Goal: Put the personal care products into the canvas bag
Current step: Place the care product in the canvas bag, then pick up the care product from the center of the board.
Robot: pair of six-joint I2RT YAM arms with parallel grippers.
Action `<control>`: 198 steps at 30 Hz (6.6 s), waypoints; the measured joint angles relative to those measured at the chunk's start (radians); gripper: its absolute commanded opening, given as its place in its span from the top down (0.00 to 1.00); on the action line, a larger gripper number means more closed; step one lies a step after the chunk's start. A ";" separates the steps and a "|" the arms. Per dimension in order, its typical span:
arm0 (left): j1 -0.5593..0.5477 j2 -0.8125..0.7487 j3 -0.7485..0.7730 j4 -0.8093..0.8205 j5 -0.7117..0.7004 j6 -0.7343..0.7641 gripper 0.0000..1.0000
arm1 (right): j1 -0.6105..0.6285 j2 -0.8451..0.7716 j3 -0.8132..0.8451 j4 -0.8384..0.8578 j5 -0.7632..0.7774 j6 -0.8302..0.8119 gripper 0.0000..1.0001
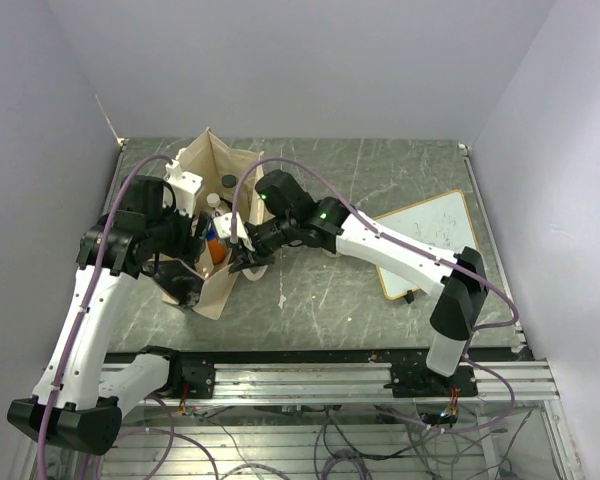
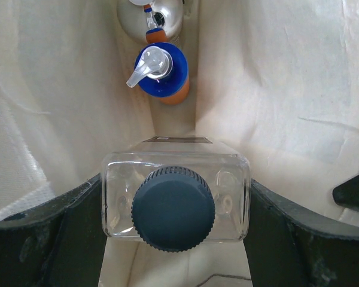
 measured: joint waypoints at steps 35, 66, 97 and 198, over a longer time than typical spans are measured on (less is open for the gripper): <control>0.001 0.138 0.137 -0.034 0.135 0.006 0.93 | -0.012 0.012 0.052 0.069 -0.014 0.089 1.00; 0.003 0.261 0.019 0.114 0.106 -0.094 0.93 | -0.078 0.013 0.061 0.102 -0.094 0.125 1.00; 0.003 0.180 -0.269 0.305 0.020 -0.089 0.80 | -0.111 0.013 0.048 0.156 -0.127 0.140 0.97; 0.003 -0.058 0.438 -0.448 0.216 0.520 0.28 | -0.541 -0.313 -0.503 0.286 0.366 0.395 0.28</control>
